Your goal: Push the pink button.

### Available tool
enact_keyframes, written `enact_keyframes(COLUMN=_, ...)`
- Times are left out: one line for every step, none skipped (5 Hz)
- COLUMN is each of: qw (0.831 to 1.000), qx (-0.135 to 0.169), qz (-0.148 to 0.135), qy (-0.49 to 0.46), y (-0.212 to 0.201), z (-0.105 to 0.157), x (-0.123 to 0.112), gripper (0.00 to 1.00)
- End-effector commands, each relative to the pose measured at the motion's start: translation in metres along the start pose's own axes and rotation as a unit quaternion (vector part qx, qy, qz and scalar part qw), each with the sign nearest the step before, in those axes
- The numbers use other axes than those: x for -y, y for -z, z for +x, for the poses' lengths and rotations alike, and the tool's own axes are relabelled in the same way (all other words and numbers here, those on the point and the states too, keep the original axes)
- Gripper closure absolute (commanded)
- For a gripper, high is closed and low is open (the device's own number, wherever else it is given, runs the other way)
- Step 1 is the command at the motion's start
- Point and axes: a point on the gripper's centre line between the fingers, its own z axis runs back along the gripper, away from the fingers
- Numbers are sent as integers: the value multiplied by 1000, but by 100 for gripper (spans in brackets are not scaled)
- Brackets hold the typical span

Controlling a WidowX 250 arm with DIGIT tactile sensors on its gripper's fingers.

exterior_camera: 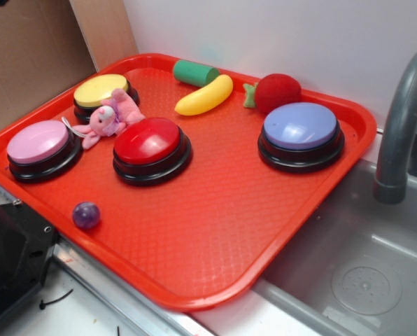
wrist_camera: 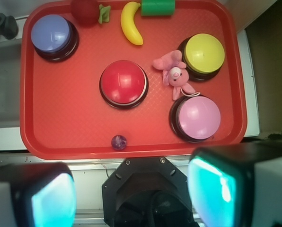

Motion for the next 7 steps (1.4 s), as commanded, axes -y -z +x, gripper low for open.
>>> enact_keyframes(qw=1000, qx=0, qz=0, qy=0, y=0, z=0, x=0, gripper=0)
enact_keyframes(qw=992, qx=-65, qz=23, qy=-107, y=49, z=4, x=-51, gripper=0)
enact_keyframes(qw=984, qx=-55, qz=23, qy=-168, y=86, z=3, x=-103, gripper=0)
enact_keyframes(qw=987, qx=-57, qz=39, qy=-142, y=121, z=6, x=-137, gripper=0)
enact_keyframes(qw=993, qx=-56, qz=45, qy=-90, y=152, z=14, x=-147, gripper=0)
enact_keyframes(qw=996, qx=-48, qz=43, qy=-62, y=167, z=21, x=-144, gripper=0)
enact_keyframes(qw=997, qx=-56, qz=35, qy=-51, y=176, z=18, x=-130, gripper=0)
